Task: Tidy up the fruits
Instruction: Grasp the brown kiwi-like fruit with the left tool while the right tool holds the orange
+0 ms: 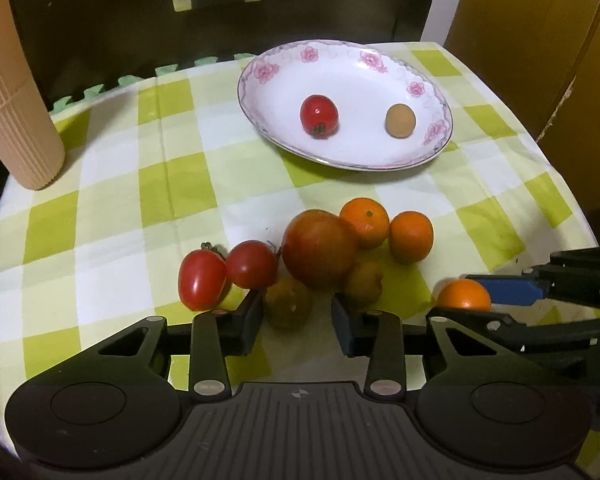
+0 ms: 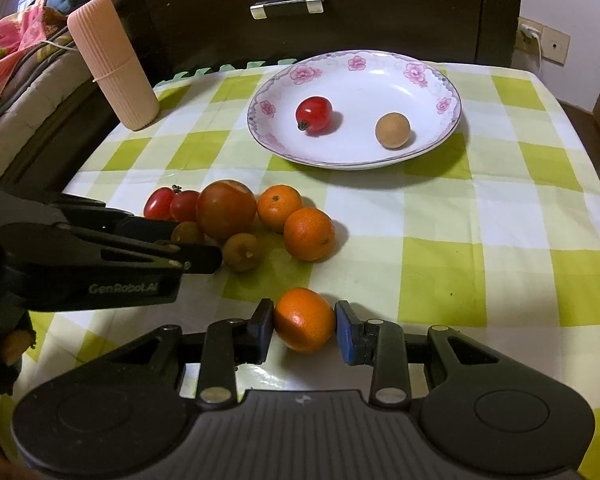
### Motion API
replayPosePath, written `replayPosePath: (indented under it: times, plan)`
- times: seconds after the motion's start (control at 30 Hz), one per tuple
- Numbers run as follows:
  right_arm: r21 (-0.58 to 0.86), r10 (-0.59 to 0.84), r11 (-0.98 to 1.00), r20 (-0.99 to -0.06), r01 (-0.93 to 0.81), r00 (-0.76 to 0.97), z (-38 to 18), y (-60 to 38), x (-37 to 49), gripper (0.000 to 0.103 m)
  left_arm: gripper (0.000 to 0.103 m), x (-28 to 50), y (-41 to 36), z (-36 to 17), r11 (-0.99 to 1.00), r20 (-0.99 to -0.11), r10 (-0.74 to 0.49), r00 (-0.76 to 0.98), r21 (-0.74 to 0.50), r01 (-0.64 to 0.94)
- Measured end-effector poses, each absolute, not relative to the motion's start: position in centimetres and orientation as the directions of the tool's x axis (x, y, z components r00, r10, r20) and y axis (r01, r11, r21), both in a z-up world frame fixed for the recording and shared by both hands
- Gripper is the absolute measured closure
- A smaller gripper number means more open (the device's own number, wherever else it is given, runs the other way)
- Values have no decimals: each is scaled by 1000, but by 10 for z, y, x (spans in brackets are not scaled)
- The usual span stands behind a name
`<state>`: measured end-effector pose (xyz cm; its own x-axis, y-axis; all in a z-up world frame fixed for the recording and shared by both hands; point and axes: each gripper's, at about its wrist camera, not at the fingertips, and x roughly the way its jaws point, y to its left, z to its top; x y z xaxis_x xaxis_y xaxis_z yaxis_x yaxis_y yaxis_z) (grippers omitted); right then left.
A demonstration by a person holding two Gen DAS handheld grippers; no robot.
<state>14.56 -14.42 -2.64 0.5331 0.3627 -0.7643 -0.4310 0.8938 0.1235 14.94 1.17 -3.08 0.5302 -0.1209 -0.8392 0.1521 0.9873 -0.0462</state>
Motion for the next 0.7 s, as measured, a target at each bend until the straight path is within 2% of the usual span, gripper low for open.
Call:
replayPosePath:
  times: [0.07,0.2,0.7]
  plan:
    - [118,360,894,-764,-433,535,-26,-143,145,71,59,149,11,-31,987,-838,-114,534,-35,155]
    - [103,354,892,-765,-440,538,-26,-141,144,71,70,146,9,-31,987,-838,-89,539,-3,159]
    - [60,323,882,-798,-467,508,-27,-143,114,71,71,108,-5,-28,967,-867,-135,479,-10,253]
